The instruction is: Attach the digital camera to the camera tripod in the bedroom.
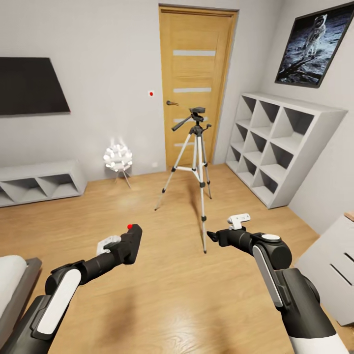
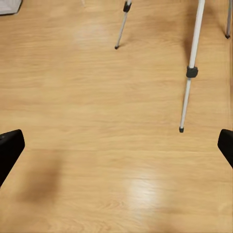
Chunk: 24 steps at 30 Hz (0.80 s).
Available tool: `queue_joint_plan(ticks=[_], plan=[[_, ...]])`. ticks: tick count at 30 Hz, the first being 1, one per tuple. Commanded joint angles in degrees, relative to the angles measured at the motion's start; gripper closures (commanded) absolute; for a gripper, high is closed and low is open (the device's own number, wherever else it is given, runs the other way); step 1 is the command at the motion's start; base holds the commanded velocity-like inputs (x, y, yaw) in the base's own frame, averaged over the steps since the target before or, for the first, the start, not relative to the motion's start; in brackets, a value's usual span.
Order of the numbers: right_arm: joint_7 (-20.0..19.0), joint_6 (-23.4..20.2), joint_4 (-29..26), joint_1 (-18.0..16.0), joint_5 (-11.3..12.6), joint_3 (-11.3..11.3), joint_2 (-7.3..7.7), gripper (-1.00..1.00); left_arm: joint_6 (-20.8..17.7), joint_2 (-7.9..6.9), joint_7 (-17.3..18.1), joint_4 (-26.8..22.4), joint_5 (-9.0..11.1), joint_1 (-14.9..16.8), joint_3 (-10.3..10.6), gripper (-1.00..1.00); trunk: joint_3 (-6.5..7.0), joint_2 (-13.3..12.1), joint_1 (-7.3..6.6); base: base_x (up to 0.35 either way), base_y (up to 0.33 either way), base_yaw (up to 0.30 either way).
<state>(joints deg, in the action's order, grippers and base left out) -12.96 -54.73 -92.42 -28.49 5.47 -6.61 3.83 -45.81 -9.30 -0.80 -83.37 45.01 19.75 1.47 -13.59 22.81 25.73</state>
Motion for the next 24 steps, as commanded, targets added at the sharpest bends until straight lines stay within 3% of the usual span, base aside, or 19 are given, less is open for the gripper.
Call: queue_joint_plan(ticks=[1,19,24], plan=[[0.29,-0.30,-0.04,-0.08,0.50,-0.06,0.01,-1.00,-0.14,-0.07,0.01,-0.04,0.25,0.03,0.03,1.00,-0.11,0.11,0.05,0.192,0.307,-0.271],[0.38,-0.16,-0.04,-0.08,0.47,-0.15,-0.05,-1.00,-0.07,-0.18,0.01,-0.04,0.28,-0.08,0.02,1.00,-0.11,0.11,0.05,0.220,0.288,-0.269],[0.21,-0.15,-0.04,-0.08,0.50,-0.20,0.21,-1.00,-0.07,-0.22,0.01,-0.04,0.26,-0.14,0.02,1.00,-0.12,0.11,0.05,0.242,0.272,-0.109]])
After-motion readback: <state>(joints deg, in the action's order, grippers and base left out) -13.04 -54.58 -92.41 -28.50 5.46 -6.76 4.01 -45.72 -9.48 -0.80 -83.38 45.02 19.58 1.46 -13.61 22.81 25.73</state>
